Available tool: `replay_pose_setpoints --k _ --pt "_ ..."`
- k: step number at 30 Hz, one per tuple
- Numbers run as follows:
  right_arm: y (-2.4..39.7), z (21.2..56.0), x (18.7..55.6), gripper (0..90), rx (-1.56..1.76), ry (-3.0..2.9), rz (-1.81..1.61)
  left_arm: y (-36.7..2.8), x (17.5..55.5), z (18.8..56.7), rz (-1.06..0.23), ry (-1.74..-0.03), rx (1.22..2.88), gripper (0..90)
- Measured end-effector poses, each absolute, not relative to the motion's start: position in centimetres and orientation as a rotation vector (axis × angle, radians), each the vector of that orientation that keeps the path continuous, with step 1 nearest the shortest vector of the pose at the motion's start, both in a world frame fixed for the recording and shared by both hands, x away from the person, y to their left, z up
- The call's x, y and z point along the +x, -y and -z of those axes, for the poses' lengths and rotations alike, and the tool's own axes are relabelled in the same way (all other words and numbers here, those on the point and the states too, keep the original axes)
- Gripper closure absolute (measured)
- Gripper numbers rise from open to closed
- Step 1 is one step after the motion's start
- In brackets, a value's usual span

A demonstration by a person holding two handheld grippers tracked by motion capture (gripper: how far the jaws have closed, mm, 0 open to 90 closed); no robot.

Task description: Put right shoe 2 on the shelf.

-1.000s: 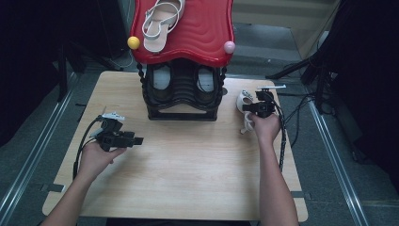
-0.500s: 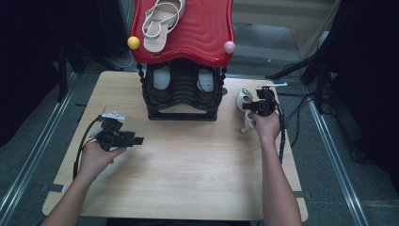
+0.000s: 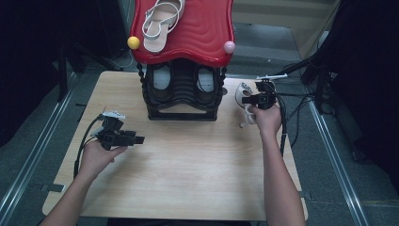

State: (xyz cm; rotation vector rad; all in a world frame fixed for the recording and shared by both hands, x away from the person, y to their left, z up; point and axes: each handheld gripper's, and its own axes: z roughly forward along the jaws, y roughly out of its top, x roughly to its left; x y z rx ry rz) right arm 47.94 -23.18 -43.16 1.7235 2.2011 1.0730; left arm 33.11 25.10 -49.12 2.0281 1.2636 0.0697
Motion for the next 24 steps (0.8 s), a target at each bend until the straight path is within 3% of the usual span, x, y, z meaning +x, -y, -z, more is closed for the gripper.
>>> replay_pose_setpoints --k 24 --pt "22.7 36.8 47.7 88.3 1.678 -2.186 -1.106 -25.1 33.6 48.8 -0.062 -1.245 2.010 45.3"
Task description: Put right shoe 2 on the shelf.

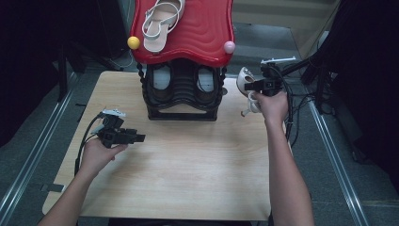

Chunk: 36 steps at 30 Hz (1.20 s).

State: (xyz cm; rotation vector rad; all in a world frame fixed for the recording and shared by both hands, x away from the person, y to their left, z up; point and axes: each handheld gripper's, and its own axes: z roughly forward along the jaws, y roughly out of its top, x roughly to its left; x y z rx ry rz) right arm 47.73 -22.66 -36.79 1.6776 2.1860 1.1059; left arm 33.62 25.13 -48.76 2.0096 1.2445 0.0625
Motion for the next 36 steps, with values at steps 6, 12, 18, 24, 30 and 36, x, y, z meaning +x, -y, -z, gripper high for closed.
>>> replay_pose_setpoints --k 6,12,18,24,30,36 --pt "22.5 34.9 47.8 88.3 1.662 -2.179 -1.109 -24.9 33.7 48.7 -0.056 -1.235 2.015 45.3" --pt "22.5 32.8 47.8 88.4 1.655 -2.179 -1.144 -24.9 33.8 48.6 -0.057 -1.231 2.010 45.4" --pt "22.3 30.5 47.8 88.4 1.631 -2.174 -1.182 -24.8 33.8 48.6 -0.059 -1.230 2.009 45.5" --pt "21.9 27.9 48.0 88.4 1.609 -2.162 -1.230 -24.7 33.8 48.6 -0.058 -1.227 2.015 45.5" --pt "21.2 25.2 47.9 88.4 1.566 -2.153 -1.227 -24.7 33.8 48.6 -0.057 -1.228 2.017 45.5" --pt "20.5 22.3 47.8 88.3 1.531 -2.141 -1.240 -24.7 33.8 48.6 -0.050 -1.220 2.025 45.5"
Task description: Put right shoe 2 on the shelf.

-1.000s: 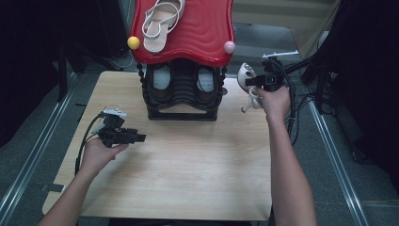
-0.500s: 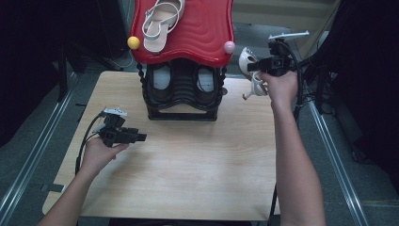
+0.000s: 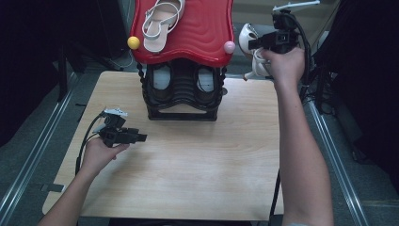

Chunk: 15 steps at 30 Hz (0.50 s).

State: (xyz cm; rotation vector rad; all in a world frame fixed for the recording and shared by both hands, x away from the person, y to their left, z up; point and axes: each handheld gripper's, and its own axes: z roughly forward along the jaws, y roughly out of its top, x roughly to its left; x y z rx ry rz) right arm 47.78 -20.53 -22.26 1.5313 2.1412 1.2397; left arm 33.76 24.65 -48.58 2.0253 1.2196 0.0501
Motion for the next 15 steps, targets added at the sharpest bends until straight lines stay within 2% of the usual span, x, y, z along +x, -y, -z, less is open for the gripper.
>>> replay_pose_setpoints --k 15 --pt "17.7 15.4 47.2 88.4 1.402 -2.112 -1.280 -24.5 33.7 48.5 -0.052 -1.210 2.029 45.7"
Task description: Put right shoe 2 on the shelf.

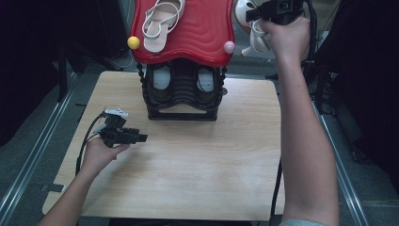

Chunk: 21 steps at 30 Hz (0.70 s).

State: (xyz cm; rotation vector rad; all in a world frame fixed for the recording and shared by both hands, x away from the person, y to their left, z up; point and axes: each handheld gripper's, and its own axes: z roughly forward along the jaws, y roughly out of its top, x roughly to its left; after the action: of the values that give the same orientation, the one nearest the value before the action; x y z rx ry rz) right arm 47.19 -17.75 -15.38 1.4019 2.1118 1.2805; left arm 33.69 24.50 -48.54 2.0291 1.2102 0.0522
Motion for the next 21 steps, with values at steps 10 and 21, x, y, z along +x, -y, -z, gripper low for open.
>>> replay_pose_setpoints --k 10,21 --pt "14.1 13.2 47.9 88.5 1.342 -2.124 -1.279 -24.5 33.7 48.6 -0.054 -1.207 2.022 45.7" --pt "10.4 12.2 48.8 88.7 1.278 -2.111 -1.300 -24.4 33.7 48.6 -0.044 -1.199 2.032 45.7"
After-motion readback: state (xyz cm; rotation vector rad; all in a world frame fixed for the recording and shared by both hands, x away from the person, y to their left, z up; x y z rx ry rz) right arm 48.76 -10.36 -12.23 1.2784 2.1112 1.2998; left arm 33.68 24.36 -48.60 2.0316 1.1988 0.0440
